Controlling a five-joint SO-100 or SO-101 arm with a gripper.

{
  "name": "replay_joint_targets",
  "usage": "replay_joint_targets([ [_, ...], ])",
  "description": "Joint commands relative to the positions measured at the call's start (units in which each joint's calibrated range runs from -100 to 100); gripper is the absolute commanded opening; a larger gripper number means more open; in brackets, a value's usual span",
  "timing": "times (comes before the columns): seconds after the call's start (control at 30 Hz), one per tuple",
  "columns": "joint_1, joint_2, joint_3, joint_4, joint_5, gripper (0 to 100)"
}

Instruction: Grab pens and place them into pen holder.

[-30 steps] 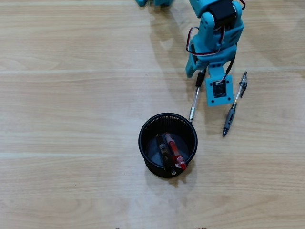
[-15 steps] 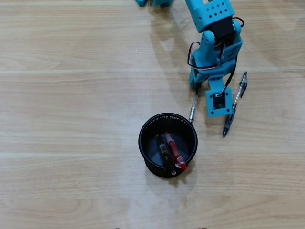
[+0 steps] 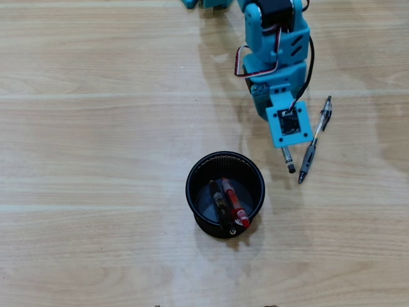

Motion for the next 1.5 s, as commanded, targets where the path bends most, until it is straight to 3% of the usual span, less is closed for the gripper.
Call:
replay_joint_targets([
  [0.0, 1.19, -10.37, -10.80, -1.12, 0.77, 2],
  [0.1, 3.36, -10.53, -15.51, -7.57, 3.12, 2],
  [0.17, 5.30, -10.70, -15.06, -23.13, 6.73, 2],
  [0.2, 7.07, -10.87, -11.71, -34.30, 7.25, 2],
  [0.3, 10.14, -11.38, -2.75, -48.74, 7.14, 2],
  [0.47, 13.93, -11.30, 9.84, -63.78, 7.09, 2],
  [1.07, 13.52, -3.10, 18.98, -64.55, 5.89, 2],
  [1.17, 13.12, -4.11, 23.06, -64.47, 6.10, 8],
  [1.47, 13.04, -7.41, 23.78, -65.07, 6.46, 9],
])
